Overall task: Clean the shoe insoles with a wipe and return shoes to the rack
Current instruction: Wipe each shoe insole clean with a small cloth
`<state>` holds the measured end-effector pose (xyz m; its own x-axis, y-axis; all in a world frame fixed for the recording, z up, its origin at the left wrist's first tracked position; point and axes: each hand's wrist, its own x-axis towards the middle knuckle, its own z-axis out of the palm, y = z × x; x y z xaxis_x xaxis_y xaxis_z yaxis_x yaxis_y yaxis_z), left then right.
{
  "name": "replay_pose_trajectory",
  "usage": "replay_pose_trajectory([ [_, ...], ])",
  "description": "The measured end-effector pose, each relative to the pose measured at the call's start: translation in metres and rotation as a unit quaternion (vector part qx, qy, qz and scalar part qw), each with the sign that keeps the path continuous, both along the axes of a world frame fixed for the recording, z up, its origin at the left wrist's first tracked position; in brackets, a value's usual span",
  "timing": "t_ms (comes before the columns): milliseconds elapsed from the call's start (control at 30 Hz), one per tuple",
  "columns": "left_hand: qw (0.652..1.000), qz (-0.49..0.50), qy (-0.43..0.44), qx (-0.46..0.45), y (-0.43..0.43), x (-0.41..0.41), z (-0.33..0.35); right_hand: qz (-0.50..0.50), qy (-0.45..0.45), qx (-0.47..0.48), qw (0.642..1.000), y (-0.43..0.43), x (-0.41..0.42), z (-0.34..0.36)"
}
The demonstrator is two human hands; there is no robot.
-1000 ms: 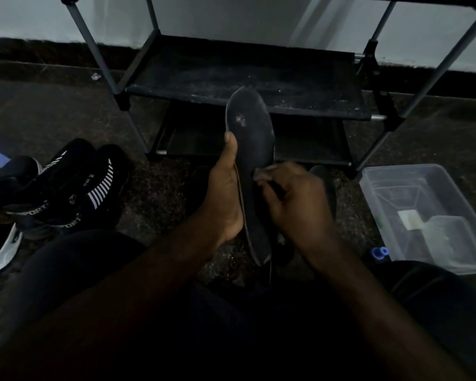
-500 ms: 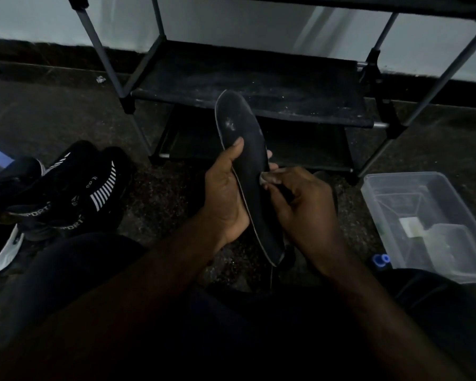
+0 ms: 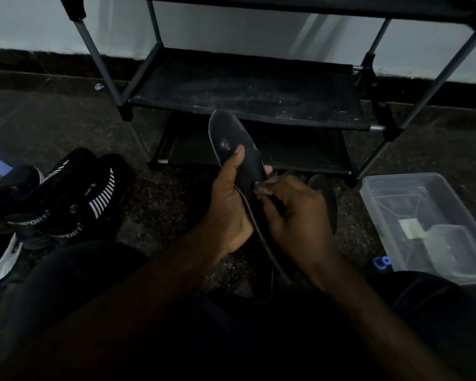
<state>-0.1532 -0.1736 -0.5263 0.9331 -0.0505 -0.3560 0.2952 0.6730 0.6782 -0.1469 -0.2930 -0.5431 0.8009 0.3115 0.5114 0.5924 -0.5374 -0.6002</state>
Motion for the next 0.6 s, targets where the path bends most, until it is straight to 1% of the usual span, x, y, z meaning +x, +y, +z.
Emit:
replay_pose_trajectory([
  [67,1.000,0.007,-0.001,0.011,0.002,-0.001,-0.001,0.053,0.011,0.012,0.998,0.006,-0.011,0.002],
  [133,1.000,0.009,-0.007,0.023,0.003,-0.001,-0.002,0.071,0.006,0.002,0.997,0.006,-0.010,0.001],
  [200,1.000,0.005,-0.017,0.025,0.001,0.000,-0.001,0.026,-0.007,-0.005,1.000,0.002,0.002,-0.001],
  [267,1.000,0.007,-0.018,0.014,-0.002,0.002,0.000,-0.024,0.010,0.015,1.000,-0.002,0.010,0.000],
  [300,1.000,0.006,-0.016,0.015,-0.003,0.002,0.000,-0.026,0.020,0.029,0.999,-0.002,0.008,0.000],
  [367,0.999,0.011,-0.008,0.029,-0.002,0.001,-0.002,0.004,0.034,0.044,0.998,0.004,-0.004,0.002],
  [467,1.000,0.018,-0.008,0.021,0.000,0.000,-0.002,0.048,0.032,0.031,0.998,0.007,-0.012,0.002],
  [500,0.999,0.022,-0.011,0.028,-0.001,0.000,-0.001,0.039,0.026,0.027,0.999,0.006,-0.006,0.001],
  [600,0.999,0.020,-0.023,0.013,-0.004,0.001,-0.002,-0.034,0.029,0.044,0.998,-0.001,0.012,-0.001],
])
